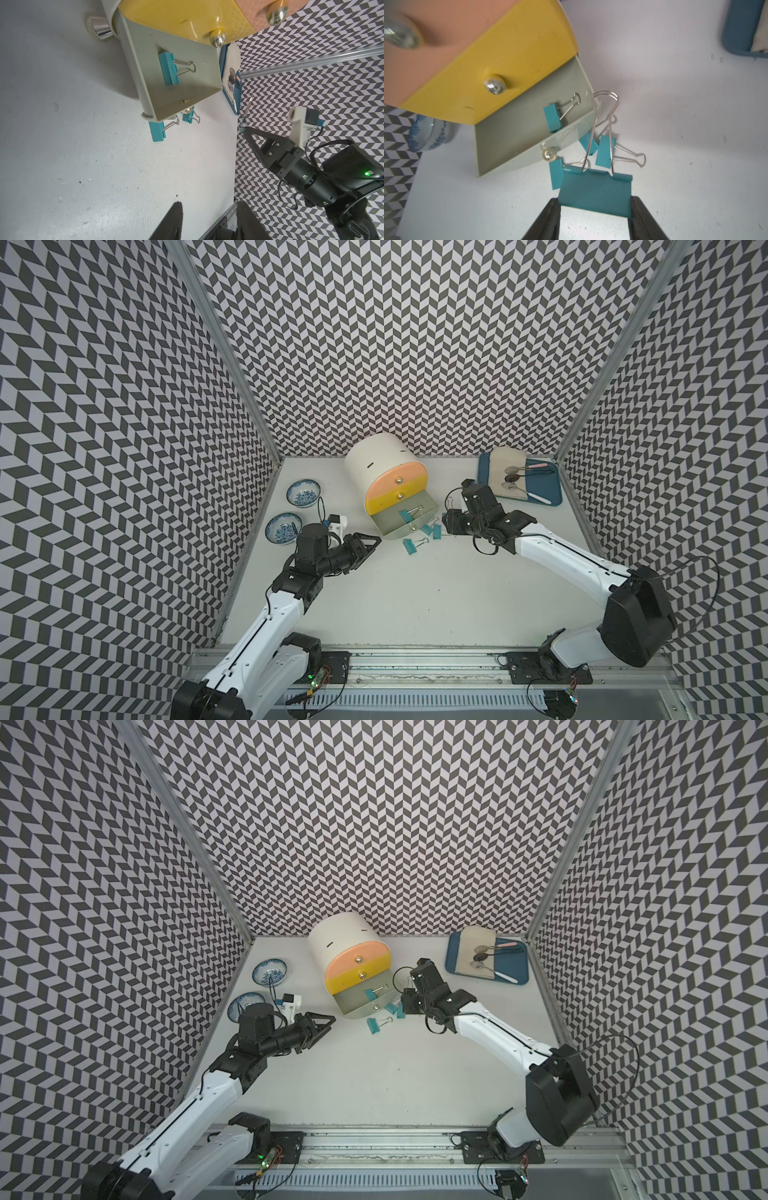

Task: Put the binder clips in the drawer according to color
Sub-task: Place the binder clip in the drawer.

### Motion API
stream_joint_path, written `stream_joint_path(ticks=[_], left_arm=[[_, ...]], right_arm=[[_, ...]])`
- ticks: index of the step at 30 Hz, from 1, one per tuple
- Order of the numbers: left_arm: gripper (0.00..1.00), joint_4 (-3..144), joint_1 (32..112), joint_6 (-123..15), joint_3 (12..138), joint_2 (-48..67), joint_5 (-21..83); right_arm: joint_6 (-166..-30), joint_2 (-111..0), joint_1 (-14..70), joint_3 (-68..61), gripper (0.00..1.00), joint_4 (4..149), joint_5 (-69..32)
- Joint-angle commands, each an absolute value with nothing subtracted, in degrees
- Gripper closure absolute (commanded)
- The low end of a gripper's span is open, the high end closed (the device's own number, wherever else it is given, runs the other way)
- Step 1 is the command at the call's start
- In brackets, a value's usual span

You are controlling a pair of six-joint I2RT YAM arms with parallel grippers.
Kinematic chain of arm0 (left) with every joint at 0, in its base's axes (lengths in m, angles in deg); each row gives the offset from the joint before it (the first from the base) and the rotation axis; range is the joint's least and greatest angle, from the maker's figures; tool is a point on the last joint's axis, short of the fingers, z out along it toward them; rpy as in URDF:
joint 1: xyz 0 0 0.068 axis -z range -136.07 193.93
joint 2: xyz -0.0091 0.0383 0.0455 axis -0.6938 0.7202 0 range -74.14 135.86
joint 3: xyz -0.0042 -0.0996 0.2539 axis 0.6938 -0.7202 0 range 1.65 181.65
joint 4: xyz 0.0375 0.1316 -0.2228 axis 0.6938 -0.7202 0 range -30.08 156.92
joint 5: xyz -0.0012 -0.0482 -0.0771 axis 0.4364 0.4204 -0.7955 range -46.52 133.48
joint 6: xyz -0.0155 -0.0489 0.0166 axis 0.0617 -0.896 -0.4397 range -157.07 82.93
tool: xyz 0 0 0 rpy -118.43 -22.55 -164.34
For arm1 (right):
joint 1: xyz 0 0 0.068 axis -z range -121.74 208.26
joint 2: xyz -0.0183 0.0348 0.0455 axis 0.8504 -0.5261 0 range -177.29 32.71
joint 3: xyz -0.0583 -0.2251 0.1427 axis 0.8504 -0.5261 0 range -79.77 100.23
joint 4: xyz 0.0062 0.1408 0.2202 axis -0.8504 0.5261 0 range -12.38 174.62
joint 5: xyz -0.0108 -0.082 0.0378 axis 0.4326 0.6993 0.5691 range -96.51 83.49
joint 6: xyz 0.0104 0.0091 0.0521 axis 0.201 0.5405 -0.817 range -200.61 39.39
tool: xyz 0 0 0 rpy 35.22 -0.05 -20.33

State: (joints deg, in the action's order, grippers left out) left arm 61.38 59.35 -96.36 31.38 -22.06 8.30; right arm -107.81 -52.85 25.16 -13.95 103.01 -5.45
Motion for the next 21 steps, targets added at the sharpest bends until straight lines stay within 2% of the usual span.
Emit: stream_joint_path(ticks=[1,9,21], left_arm=[[0.54,66.73,60.68,-97.05,33.36,-20.18,9.48],[0.54,69.82,62.48,-96.93,35.91,-14.04,9.7],[0.54,69.81,62.48,-95.96,38.1,-11.03,9.22]], right_arm=[[-105.16,-56.15,26.25,-9.43,0.54,101.74,-9.01],[-103.34,-65.46,26.44,0.48,0.54,102.67,-14.08],[-102.5,-73.63,26.62,7.0,0.51,103.2,-14.51]])
